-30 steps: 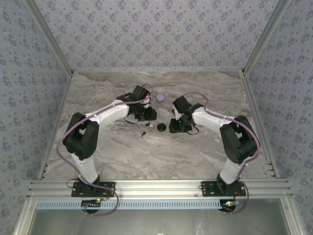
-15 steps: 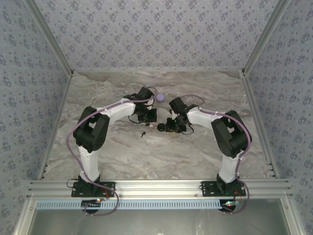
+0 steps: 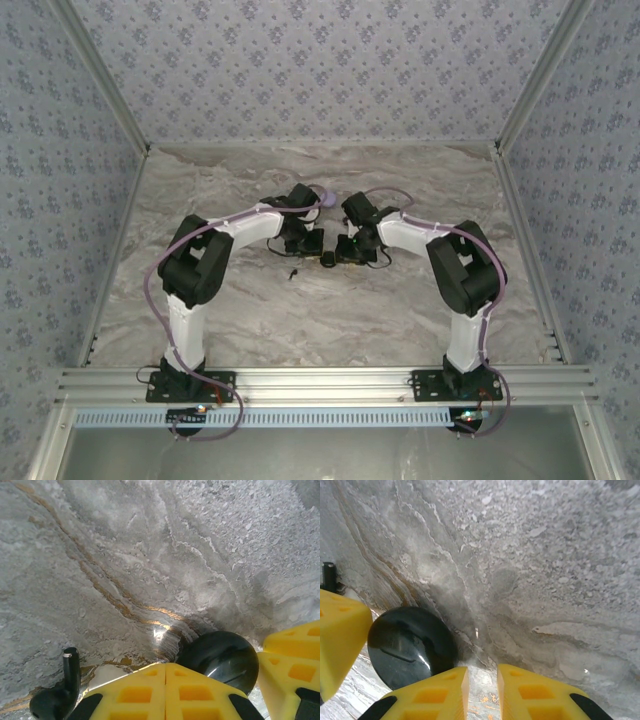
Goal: Insert wireless bluetooth earbuds into charging case
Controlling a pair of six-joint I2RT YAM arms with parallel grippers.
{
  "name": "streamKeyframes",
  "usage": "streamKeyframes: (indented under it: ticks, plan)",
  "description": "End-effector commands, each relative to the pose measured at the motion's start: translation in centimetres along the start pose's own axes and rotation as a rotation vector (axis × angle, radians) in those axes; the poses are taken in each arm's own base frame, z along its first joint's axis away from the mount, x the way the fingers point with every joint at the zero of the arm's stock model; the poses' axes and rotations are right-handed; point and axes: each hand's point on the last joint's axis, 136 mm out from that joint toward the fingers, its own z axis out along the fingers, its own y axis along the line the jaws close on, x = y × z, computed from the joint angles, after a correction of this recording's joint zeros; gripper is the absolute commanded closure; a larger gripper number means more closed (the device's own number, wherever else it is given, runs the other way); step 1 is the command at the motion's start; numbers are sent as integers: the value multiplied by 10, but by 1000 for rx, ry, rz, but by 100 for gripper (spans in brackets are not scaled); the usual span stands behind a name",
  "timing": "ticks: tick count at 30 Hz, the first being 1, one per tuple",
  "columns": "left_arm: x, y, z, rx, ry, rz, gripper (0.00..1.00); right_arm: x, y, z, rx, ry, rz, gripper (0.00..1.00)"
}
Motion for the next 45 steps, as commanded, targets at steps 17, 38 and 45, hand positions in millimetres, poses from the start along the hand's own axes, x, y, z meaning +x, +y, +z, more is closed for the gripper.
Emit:
streamKeyframes:
  ticks: [17, 38, 45]
  plan:
    - [-7, -1, -43, -20, -133, -4, 81, -12, 1, -36, -13, -57, -58, 73]
    - [5, -11, -29, 234, -86, -86, 63, -14, 20, -12, -180, 2, 12, 72]
    - [8, -9, -21, 233, -59, -92, 62, -12, 15, -6, -176, 16, 27, 73]
